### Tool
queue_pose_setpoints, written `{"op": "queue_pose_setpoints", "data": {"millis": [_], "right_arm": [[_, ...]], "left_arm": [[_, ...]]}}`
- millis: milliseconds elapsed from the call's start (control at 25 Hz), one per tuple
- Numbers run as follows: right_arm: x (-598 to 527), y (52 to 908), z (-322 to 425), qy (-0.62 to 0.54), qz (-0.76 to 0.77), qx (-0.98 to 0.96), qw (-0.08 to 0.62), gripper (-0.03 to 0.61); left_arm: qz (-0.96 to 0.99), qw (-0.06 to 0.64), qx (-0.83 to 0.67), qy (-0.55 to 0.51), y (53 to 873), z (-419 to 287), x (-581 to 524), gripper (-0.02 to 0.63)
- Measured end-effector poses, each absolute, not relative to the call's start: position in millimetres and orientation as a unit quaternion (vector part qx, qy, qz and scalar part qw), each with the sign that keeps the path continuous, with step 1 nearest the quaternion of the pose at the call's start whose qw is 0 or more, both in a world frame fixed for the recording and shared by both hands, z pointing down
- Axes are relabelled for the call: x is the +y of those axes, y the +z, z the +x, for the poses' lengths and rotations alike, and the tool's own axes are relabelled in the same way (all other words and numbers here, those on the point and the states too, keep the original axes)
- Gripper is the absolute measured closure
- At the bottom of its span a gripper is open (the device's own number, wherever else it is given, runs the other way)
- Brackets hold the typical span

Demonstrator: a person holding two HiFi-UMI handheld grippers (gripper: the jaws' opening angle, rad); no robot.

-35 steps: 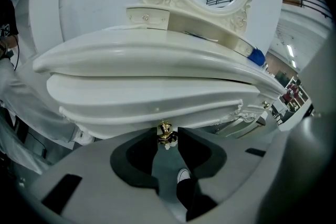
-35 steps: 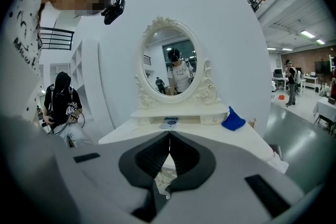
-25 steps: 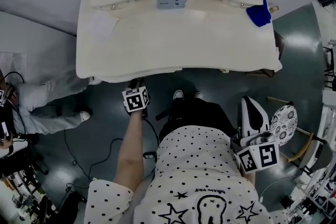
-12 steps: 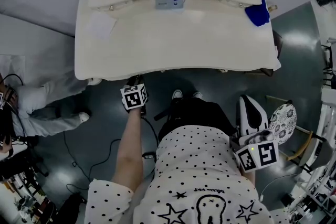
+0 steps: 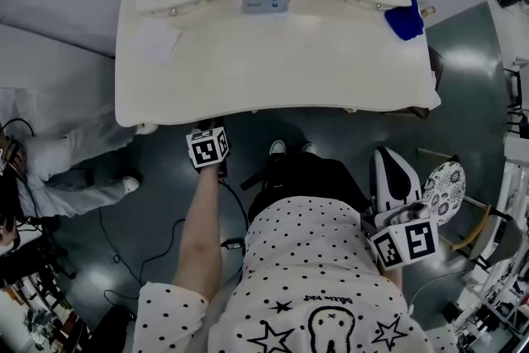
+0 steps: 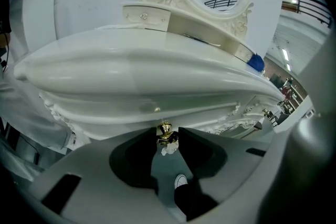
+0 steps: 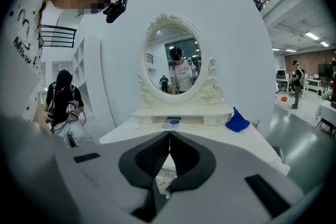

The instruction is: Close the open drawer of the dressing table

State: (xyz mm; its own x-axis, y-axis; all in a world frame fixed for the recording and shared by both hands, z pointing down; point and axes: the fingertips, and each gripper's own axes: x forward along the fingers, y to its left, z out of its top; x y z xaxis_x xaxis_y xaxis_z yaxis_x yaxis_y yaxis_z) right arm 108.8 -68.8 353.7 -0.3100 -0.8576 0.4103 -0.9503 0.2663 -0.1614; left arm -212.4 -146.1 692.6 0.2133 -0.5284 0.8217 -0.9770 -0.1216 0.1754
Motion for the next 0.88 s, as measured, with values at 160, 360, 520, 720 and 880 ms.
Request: {"op": "queue_pose_setpoints", "data": {"millis": [160, 360, 520, 720, 880], "right_arm": [[-69.1, 353.3, 107.2, 0.192, 0.573, -0.788, 0.121, 0.569], [-66.2, 353.1, 102.3, 0.193, 0.569, -0.79, 0.122, 0.569], [-64.3, 351.3, 96.9, 0.191, 0.562, -0.796, 0.121, 0.569], [-61.1, 351.0, 90.6, 0.193, 0.549, -0.804, 0.124, 0.569], [-60.9, 351.5, 84.4, 0.192, 0.537, -0.812, 0.125, 0.569]], "left_arm": [[0.686, 0.372, -0.547, 0.301, 692.8, -211.5, -147.3, 0.48], [0.686, 0.371, -0.55, 0.299, 692.7, -211.7, -148.4, 0.48], [0.682, 0.373, -0.557, 0.291, 691.5, -212.0, -147.5, 0.48], [0.665, 0.387, -0.577, 0.275, 688.6, -211.4, -140.1, 0.479], [0.666, 0.386, -0.578, 0.27, 683.6, -207.7, -126.0, 0.474]]}}
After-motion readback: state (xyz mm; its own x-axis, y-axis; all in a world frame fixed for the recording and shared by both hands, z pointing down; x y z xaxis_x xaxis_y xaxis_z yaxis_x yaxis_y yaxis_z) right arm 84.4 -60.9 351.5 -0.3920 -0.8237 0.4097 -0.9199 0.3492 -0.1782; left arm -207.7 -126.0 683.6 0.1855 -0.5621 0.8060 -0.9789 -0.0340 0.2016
